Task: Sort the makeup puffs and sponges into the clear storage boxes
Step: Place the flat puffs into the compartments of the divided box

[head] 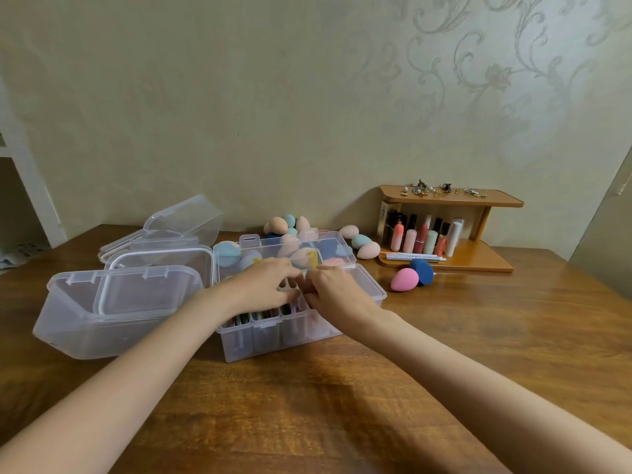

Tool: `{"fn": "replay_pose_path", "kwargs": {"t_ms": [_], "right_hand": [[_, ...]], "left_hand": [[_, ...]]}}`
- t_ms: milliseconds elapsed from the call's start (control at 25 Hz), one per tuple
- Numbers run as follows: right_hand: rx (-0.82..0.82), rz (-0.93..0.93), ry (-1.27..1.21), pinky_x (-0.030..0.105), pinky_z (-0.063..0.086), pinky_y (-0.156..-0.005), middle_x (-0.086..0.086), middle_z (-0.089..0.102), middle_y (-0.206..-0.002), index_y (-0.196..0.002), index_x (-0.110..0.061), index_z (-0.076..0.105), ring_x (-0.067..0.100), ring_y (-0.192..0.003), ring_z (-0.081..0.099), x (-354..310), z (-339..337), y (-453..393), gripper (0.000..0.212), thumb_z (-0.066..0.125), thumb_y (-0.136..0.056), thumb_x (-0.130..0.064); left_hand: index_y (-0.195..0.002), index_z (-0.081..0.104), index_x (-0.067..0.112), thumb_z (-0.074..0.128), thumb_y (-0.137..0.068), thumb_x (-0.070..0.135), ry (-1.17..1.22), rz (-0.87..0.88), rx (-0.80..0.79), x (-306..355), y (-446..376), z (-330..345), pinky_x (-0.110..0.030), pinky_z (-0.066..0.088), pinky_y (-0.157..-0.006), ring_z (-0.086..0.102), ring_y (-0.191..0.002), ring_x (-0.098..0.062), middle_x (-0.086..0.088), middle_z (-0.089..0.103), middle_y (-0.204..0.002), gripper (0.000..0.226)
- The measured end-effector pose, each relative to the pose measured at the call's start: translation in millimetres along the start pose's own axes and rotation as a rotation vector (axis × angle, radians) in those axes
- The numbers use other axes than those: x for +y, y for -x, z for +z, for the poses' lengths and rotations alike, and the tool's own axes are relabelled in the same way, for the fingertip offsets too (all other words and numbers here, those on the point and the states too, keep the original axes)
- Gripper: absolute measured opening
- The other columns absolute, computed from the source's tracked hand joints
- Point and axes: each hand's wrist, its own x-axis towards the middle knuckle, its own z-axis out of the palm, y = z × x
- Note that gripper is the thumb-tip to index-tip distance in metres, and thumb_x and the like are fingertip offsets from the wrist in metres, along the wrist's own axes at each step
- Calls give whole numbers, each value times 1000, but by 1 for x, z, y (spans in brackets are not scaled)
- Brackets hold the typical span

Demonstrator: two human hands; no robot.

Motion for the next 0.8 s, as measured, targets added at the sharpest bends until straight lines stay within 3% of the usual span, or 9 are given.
{"fn": "replay_pose_path", "kwargs": {"t_ms": [120, 240, 320, 520, 640, 720, 800], "right_hand": [[-71, 6, 9, 24, 48, -77, 12, 69, -101, -102, -3, 68, 20, -86, 62, 7, -10, -4, 23, 48, -95, -12], [120, 133, -106, 32, 52, -79, 15, 71, -95, -96, 1, 72, 25, -86, 64, 35, -35, -12, 23, 51, -91, -8], [193, 283, -225, 26, 51, -73, 14, 71, -95, -96, 2, 72, 19, -80, 61, 66, -43, -18, 21, 54, -90, -7], [-10, 637, -432, 36, 56, -88, 18, 67, -108, -112, 0, 66, 21, -86, 63, 125, -15, -44, 26, 56, -91, -12], [-100, 665, -433, 26, 54, -79, 15, 62, -116, -116, -5, 63, 22, -93, 63, 129, 6, -63, 26, 54, -92, -11], [-144, 664, -377, 27, 53, -88, 14, 62, -117, -120, -7, 59, 24, -103, 62, 125, 20, -74, 29, 56, -92, -16], [-128, 658, -299, 27, 50, -89, 13, 60, -115, -122, -6, 54, 22, -100, 59, 122, 33, -83, 34, 56, -92, -22]], "left_hand": [[-115, 62, 21, 55, -90, 15, 33, 35, 70, -1, -3, -2, -31, 43, -92, 50, -102, -12, 0, 56, -118, 27], [-113, 63, 25, 54, -89, 13, 59, 82, 58, -5, -7, -3, -29, 42, -94, 48, -105, -9, 5, 59, -119, 29], [-112, 65, 28, 53, -90, 17, 4, 103, 3, -7, -10, -2, -25, 39, -92, 46, -102, -6, 12, 59, -111, 27], [-102, 69, 30, 53, -92, 24, -29, 114, -89, -11, -16, -6, -23, 39, -84, 48, -91, -4, 15, 53, -96, 20], [-99, 69, 31, 55, -90, 24, 7, 83, -105, -16, -12, -11, -25, 44, -83, 51, -90, -6, 18, 51, -90, 19], [-98, 70, 30, 56, -90, 24, 38, 60, -99, -21, -9, -12, -27, 45, -84, 52, -92, -8, 15, 51, -91, 18], [-98, 70, 30, 55, -90, 25, 52, 50, -102, -23, -8, -12, -28, 44, -86, 52, -95, -9, 12, 53, -96, 17]]}}
